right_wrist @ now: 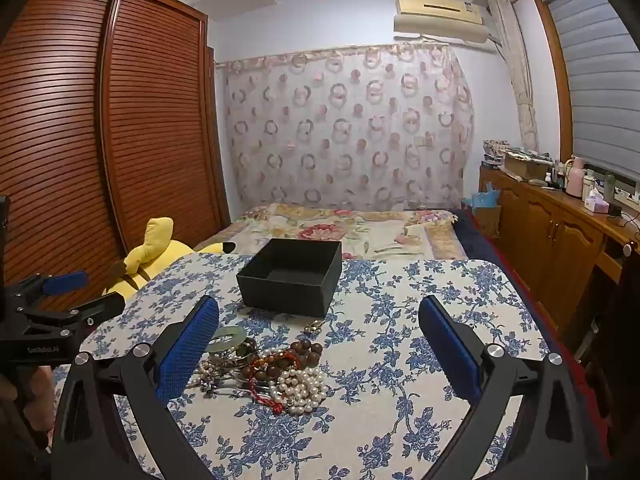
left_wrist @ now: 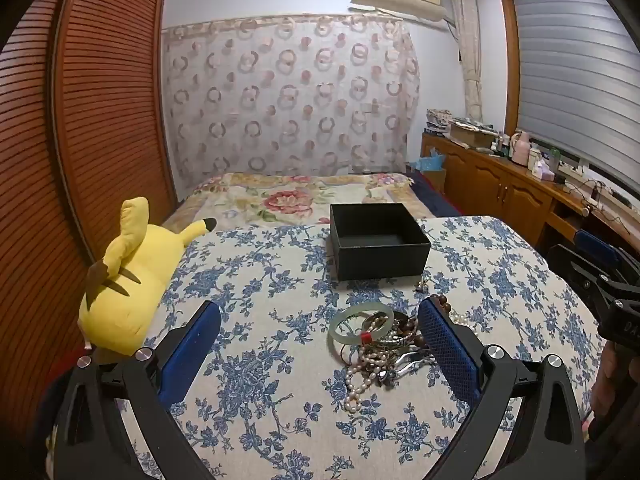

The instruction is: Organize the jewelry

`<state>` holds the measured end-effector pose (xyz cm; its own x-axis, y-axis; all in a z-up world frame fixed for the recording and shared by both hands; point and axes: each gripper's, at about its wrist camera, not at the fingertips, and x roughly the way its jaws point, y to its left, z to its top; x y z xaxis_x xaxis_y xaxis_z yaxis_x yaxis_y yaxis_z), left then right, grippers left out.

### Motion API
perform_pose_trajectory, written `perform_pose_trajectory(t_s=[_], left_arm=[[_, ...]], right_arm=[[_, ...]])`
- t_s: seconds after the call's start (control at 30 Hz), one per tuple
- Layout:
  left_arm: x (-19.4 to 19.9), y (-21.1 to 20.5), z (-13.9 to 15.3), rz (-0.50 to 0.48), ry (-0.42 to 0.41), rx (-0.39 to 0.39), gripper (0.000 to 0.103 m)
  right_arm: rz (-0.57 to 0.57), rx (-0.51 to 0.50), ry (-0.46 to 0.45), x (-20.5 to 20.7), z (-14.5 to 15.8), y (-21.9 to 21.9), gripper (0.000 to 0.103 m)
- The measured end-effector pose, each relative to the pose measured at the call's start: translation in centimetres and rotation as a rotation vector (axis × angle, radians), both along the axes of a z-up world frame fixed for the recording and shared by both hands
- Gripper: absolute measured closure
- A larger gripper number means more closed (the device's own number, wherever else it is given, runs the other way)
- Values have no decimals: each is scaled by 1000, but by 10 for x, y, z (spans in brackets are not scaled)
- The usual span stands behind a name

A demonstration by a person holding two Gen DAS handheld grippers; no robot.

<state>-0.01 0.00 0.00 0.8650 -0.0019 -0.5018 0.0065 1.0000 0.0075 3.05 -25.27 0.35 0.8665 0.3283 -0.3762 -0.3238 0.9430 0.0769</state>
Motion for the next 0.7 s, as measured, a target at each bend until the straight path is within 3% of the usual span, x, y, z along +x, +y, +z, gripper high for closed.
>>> perform_pose_trajectory(t_s=[0.7], left_arm=[[0,1,4,2,-13,-7,8]], right_arm=[[0,3,1,0,1,-1,2]])
